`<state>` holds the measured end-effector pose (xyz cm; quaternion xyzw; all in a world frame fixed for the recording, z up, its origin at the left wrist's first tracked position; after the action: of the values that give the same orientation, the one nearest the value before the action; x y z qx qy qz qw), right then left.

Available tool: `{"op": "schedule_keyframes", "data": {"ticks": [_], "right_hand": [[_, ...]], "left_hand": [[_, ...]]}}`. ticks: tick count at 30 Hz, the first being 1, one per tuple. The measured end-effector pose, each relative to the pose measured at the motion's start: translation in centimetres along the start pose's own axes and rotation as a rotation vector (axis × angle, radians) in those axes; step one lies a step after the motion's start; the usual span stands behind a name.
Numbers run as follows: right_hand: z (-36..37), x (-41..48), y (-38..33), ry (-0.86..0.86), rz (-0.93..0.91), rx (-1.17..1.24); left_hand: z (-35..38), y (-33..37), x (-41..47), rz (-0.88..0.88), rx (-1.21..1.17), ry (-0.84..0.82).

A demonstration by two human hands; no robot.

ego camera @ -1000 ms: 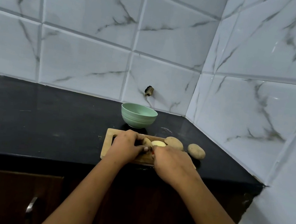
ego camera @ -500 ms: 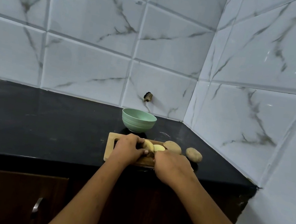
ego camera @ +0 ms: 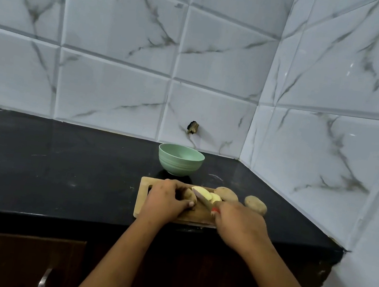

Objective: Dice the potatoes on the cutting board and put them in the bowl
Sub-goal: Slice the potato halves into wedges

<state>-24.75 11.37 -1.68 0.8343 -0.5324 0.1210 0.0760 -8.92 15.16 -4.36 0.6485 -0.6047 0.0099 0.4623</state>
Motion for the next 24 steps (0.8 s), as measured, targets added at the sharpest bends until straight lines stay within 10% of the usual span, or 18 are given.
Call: {"op": "schedule_keyframes", "data": {"ticks": [24], "right_hand": [[-1.0,-1.0,-2.6,-0.008,0.014,-0.046]], "left_hand": [[-0.1,0.7,-0.1,-0.002,-0.003,0.013]]}}
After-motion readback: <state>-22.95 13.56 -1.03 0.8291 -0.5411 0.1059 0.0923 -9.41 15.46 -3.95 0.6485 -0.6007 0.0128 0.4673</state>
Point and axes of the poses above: each hand's wrist, its own x-axis towards the middle knuckle, its own z-axis out of the palm, y = z × x, the point moved 5 cm from there along x, towards the middle knuckle, and after that the axes turned 14 degrees about z, right-handed, at the moved point
